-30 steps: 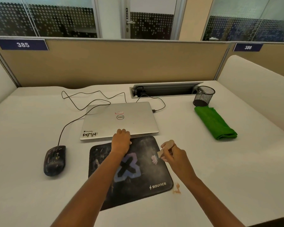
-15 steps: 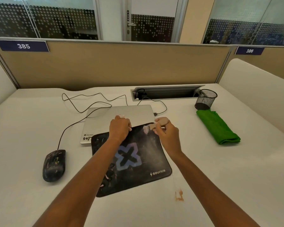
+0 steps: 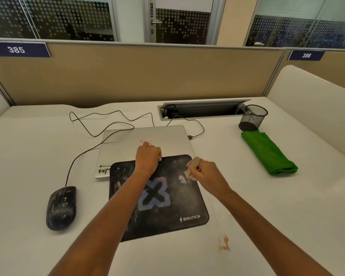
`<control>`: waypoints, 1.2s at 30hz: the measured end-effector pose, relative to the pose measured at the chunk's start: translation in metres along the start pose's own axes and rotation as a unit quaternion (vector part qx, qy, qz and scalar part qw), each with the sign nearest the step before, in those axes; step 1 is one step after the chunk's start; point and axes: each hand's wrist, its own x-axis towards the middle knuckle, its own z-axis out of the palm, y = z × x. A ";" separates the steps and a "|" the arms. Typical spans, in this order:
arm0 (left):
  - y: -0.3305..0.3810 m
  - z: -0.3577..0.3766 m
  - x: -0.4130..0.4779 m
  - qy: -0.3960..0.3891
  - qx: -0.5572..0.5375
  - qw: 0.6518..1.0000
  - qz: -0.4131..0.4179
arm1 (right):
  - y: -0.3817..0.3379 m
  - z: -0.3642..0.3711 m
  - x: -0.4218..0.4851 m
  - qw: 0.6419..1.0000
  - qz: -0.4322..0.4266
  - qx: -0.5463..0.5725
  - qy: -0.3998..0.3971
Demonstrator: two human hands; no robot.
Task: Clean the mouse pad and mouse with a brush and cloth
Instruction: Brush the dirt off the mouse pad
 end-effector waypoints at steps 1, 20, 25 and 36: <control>0.000 0.000 0.002 0.004 0.001 1.000 0.003 | -0.002 -0.004 0.004 1.000 0.009 0.006 0.006; 0.000 0.014 0.007 0.021 0.048 0.999 0.004 | -0.019 -0.014 0.019 0.993 0.120 -0.014 -0.015; 0.005 0.015 -0.008 0.084 0.012 0.996 0.003 | -0.028 0.014 0.015 0.998 -0.004 0.016 0.056; 0.004 0.038 -0.054 -0.004 0.056 0.996 0.065 | -0.016 0.011 -0.002 0.996 0.033 -0.036 -0.072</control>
